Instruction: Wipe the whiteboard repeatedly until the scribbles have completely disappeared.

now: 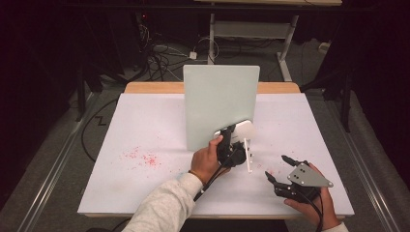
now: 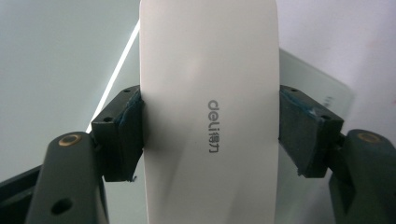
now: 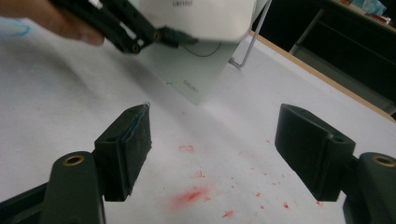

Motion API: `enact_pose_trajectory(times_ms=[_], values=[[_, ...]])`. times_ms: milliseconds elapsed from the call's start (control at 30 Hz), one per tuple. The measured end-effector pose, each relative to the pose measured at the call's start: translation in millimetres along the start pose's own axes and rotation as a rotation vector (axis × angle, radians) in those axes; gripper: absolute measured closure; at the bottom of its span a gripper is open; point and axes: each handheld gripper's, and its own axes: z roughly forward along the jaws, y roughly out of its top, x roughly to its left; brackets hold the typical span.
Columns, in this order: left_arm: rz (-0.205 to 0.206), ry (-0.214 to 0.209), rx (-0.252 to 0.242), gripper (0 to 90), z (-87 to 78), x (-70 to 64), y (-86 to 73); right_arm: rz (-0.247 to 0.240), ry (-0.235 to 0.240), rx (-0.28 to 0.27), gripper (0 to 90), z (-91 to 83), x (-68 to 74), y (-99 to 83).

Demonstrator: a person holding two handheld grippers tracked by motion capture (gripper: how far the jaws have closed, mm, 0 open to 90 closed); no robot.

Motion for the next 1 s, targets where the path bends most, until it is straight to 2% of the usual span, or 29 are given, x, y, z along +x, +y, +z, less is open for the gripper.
enact_pose_trajectory(times_ms=[133,167,400,533,633,833,1000], values=[[0.02,-0.003,0.016,29.1,-1.7,2.2,-3.7,0.003,0.004,0.003,27.4,0.5,-0.2,-0.4],[0.022,-0.001,0.015,29.1,-1.2,-0.1,-4.4,0.003,0.004,0.004,27.4,0.4,-0.2,-0.2],[0.11,-0.03,0.038,29.1,-0.1,-23.5,-9.9,0.001,0.007,0.004,27.4,-0.2,0.1,-0.2],[0.117,-0.047,0.038,29.1,0.3,-31.7,-12.8,0.012,0.009,-0.008,27.4,-1.6,-2.8,-1.2],[0.149,-0.045,0.047,29.1,0.2,-36.4,-14.4,0.025,0.0,-0.017,27.4,-2.7,-5.6,-1.3],[0.146,-0.028,0.044,29.1,1.4,-40.9,-13.4,0.022,-0.002,-0.011,27.4,-1.9,-5.3,-1.6],[0.107,-0.045,0.031,29.1,1.7,-36.9,-8.9,0.03,-0.023,-0.028,27.4,-5.1,-9.2,-1.4]])
